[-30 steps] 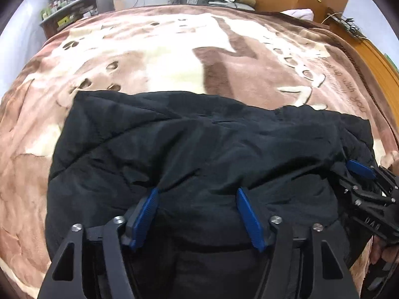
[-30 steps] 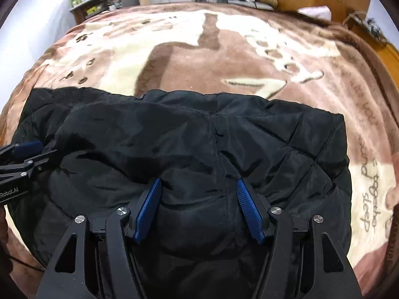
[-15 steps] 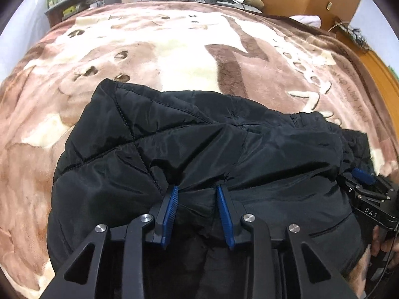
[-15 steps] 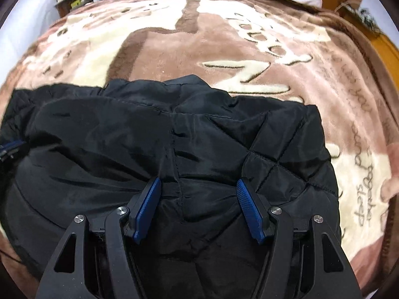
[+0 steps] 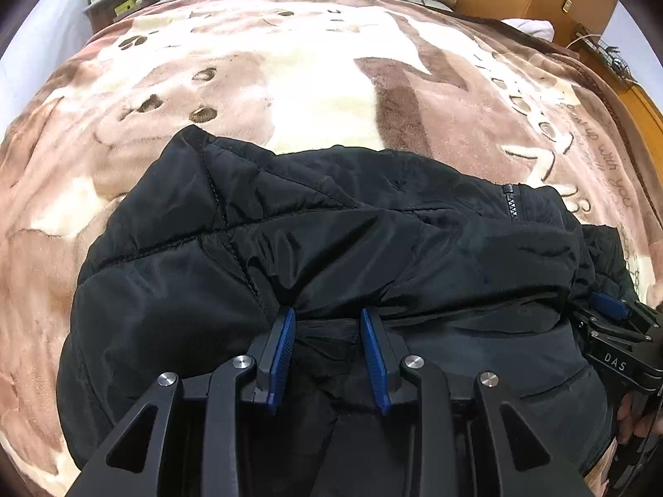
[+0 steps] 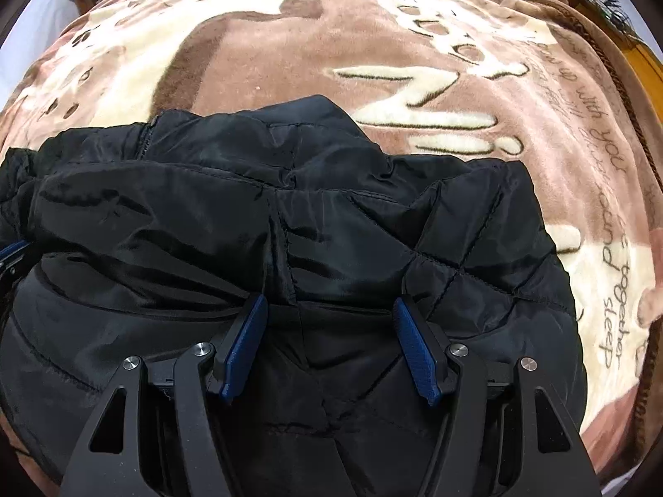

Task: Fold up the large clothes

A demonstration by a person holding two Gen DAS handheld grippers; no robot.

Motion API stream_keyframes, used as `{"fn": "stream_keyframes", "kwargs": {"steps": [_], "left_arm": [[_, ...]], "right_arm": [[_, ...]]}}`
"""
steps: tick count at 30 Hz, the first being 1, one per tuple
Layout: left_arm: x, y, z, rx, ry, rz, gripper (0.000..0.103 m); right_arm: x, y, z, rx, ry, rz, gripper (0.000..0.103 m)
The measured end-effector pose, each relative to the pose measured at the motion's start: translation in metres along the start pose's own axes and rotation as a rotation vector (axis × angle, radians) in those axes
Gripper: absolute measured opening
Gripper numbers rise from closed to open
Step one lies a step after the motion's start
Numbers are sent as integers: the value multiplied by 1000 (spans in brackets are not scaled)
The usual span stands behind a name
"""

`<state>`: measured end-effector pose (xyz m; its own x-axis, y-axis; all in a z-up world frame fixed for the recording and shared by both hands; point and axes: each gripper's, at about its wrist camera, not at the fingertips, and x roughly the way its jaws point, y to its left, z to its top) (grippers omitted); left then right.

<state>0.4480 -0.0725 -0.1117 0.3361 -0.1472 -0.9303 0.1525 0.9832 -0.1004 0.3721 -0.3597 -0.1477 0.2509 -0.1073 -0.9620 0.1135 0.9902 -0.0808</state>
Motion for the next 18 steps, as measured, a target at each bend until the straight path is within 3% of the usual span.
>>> {"fn": "stream_keyframes", "kwargs": {"steps": [6, 9, 11, 13, 18], "left_arm": [[-13, -2, 0, 36, 1, -19, 35], [-24, 1, -3, 46, 17, -93, 55], [-33, 1, -6, 55, 9, -109, 64], [-46, 0, -11, 75, 6, -96, 84], [-77, 17, -21, 64, -19, -84, 87]], "right_arm": [[-14, -2, -4, -3, 4, 4, 63], [-24, -2, -6, -1, -19, 0, 64], [-33, -1, -9, -16, -40, -2, 64], [-43, -4, -13, 8, -76, 19, 64], [-71, -22, -26, 85, -134, 117, 77]]}}
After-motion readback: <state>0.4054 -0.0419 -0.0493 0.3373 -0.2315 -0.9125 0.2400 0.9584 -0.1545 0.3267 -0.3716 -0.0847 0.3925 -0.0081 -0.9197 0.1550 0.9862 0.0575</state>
